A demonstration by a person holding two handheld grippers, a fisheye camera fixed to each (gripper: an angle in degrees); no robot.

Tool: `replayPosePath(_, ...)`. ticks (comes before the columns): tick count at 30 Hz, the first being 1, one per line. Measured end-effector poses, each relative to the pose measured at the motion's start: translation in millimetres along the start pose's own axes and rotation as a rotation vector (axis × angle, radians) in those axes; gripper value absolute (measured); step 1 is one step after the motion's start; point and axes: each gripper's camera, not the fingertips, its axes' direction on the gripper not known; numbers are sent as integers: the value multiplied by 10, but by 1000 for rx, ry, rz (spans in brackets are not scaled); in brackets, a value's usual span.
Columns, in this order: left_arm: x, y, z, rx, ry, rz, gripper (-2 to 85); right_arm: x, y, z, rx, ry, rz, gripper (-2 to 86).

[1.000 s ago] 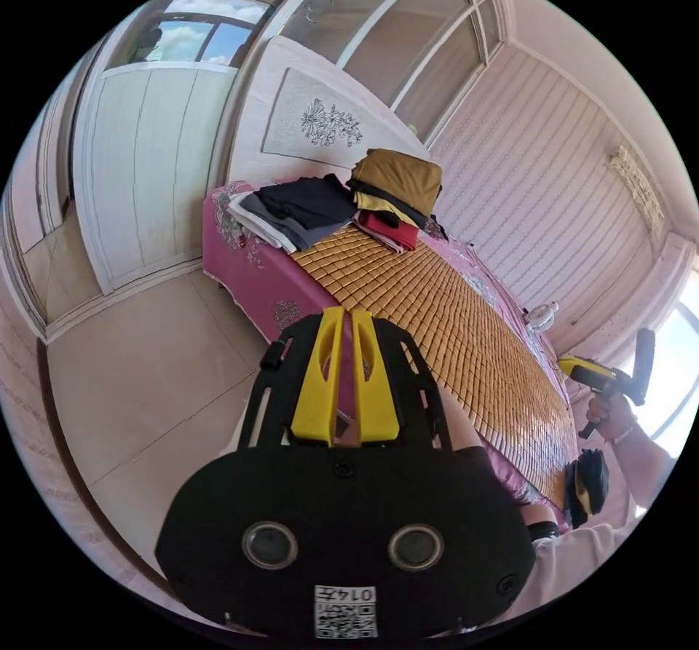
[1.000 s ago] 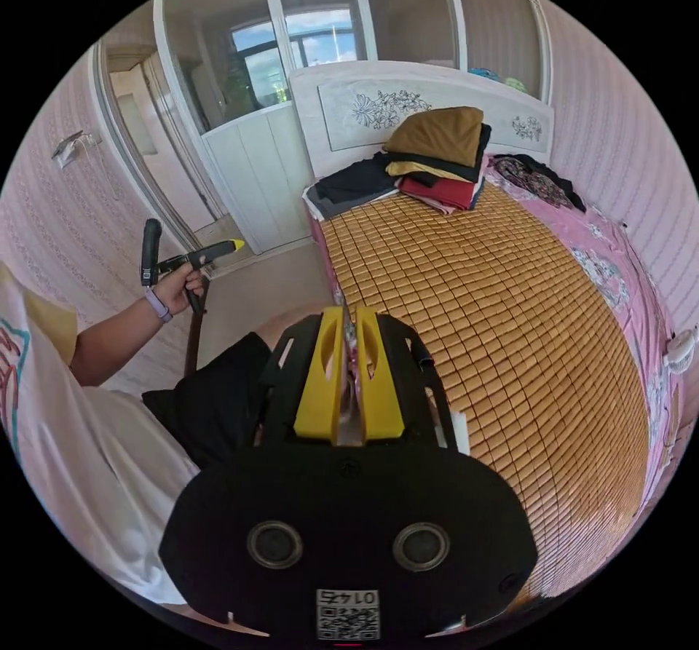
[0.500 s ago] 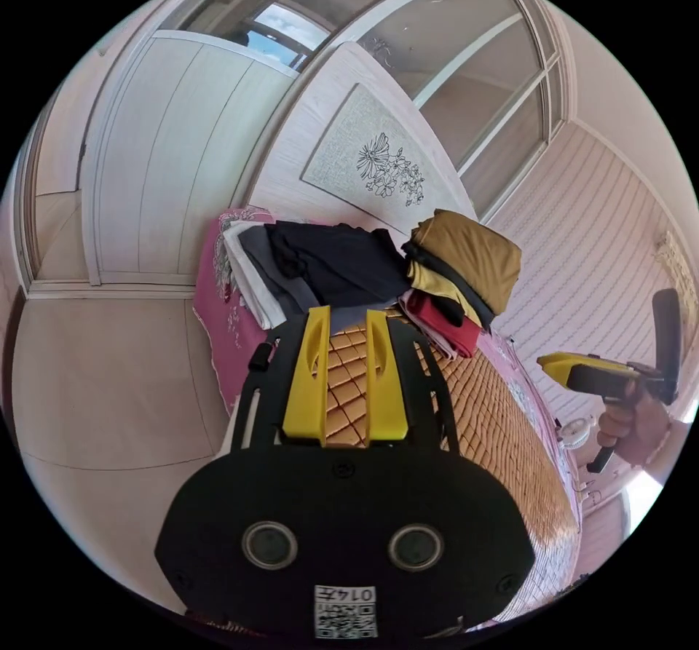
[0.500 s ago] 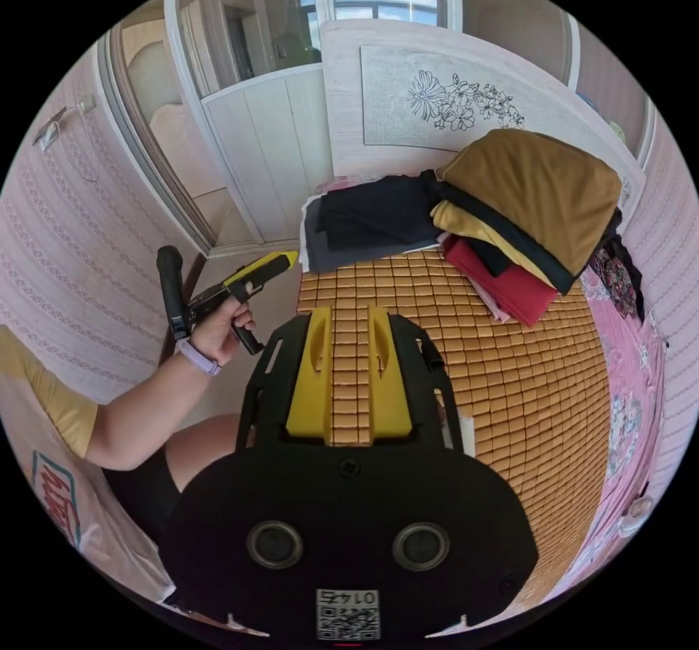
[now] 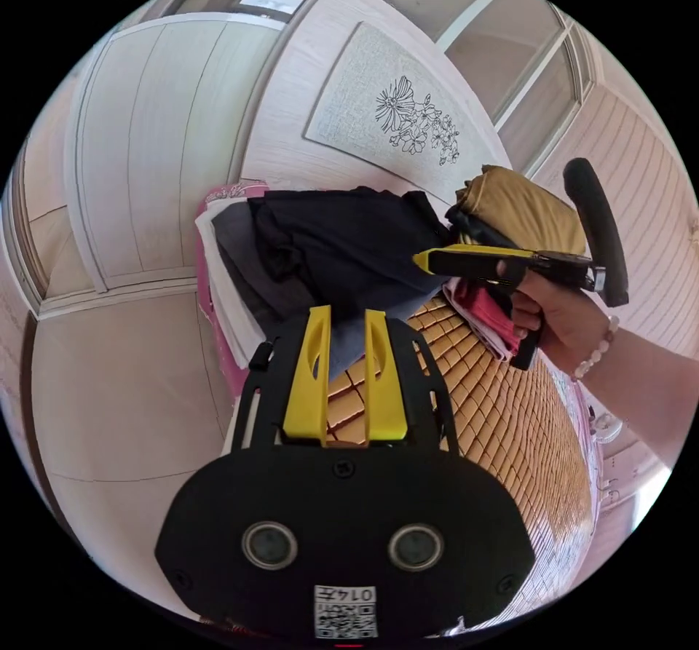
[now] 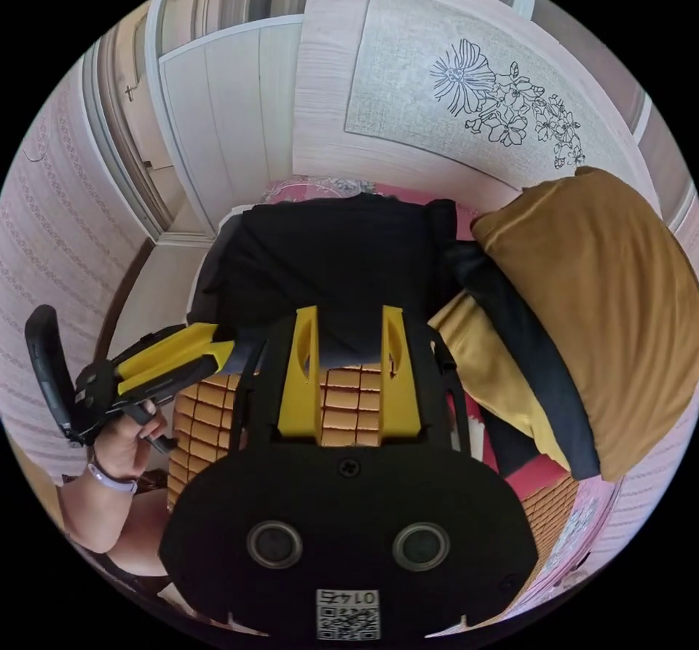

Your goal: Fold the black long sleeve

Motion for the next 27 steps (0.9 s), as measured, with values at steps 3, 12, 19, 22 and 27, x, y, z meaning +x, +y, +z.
replayPosePath(3, 72, -26, 147, -38, -40, 47, 74, -45, 21, 370, -40, 45, 4, 83)
replayPosePath(12, 152, 188, 293, -11, -68, 85, -7, -31, 145, 14, -14, 57, -57, -9)
replayPosePath(19, 416, 323, -62, 90, 53, 104, -10, 125, 471, -1200, 120, -84, -23, -10)
replayPosePath(22, 919, 391, -333, 129, 231, 267, -10, 130, 994, -1717, 175, -17, -1, -9)
replayPosePath(27, 2326, 972, -431, 28, 848, 652, -9, 483, 2478, -2442, 152, 133, 233, -5)
